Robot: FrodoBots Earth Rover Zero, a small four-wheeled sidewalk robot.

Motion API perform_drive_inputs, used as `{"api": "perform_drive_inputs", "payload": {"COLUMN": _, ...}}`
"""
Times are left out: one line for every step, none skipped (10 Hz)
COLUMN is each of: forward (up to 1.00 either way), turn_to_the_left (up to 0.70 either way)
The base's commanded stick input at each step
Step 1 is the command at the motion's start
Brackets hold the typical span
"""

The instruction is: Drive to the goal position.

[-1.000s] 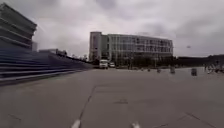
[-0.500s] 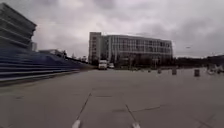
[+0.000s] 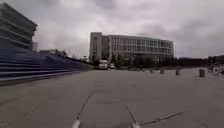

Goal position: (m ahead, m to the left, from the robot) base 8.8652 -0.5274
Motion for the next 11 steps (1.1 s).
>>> {"api": "perform_drive_inputs", "payload": {"forward": 0.7, "turn_to_the_left": 0.0}}
{"api": "perform_drive_inputs", "payload": {"forward": 0.7, "turn_to_the_left": 0.0}}
{"api": "perform_drive_inputs", "payload": {"forward": 0.7, "turn_to_the_left": 0.0}}
{"api": "perform_drive_inputs", "payload": {"forward": 0.7, "turn_to_the_left": 0.0}}
{"api": "perform_drive_inputs", "payload": {"forward": 0.7, "turn_to_the_left": 0.0}}
{"api": "perform_drive_inputs", "payload": {"forward": 0.7, "turn_to_the_left": -0.14}}
{"api": "perform_drive_inputs", "payload": {"forward": 0.7, "turn_to_the_left": -0.29}}
{"api": "perform_drive_inputs", "payload": {"forward": 0.7, "turn_to_the_left": -0.33}}
{"api": "perform_drive_inputs", "payload": {"forward": 0.7, "turn_to_the_left": -0.05}}
{"api": "perform_drive_inputs", "payload": {"forward": 0.7, "turn_to_the_left": 0.0}}
{"api": "perform_drive_inputs", "payload": {"forward": 0.7, "turn_to_the_left": 0.0}}
